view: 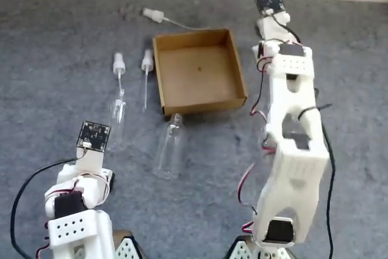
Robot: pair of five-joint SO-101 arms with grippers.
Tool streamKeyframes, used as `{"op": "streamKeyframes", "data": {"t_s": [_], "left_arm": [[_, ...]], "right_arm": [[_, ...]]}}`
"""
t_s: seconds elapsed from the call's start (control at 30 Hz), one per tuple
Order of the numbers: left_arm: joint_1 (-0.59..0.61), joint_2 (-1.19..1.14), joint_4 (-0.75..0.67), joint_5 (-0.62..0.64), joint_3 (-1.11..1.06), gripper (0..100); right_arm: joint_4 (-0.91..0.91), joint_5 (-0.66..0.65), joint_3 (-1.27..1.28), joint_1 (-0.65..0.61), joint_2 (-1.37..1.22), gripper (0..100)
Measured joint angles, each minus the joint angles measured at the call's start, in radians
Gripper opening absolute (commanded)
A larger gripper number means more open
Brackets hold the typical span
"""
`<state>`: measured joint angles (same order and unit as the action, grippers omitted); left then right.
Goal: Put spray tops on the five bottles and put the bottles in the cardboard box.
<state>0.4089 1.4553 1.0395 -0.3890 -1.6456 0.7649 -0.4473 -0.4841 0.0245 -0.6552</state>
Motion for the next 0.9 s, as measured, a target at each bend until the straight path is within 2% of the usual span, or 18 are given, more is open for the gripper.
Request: {"op": "streamKeyframes", "data": {"t_s": [0.2, 0.33, 0.37, 0.4, 0.73, 0.9], "left_arm": [[0.000, 0.000, 0.000, 0.000, 0.000, 17], [0.000, 0.000, 0.000, 0.000, 0.000, 17], [0.000, 0.000, 0.000, 0.000, 0.000, 17], [0.000, 0.000, 0.000, 0.000, 0.000, 17], [0.000, 0.000, 0.000, 0.000, 0.000, 17], [0.000, 0.000, 0.000, 0.000, 0.000, 17]], "right_arm": [[-0.009, 0.006, -0.353, 0.000, -0.344, 24.8], [0.064, 0.051, -0.554, 0.015, -0.508, 5.7], [0.101, 0.052, -0.605, 0.020, -0.532, 0.9], [0.141, 0.054, -0.651, 0.025, -0.549, 0.1], [0.741, 0.054, -1.042, 0.048, -0.588, 0.3], [0.964, 0.054, -1.143, 0.025, -0.586, 0.3]]}}
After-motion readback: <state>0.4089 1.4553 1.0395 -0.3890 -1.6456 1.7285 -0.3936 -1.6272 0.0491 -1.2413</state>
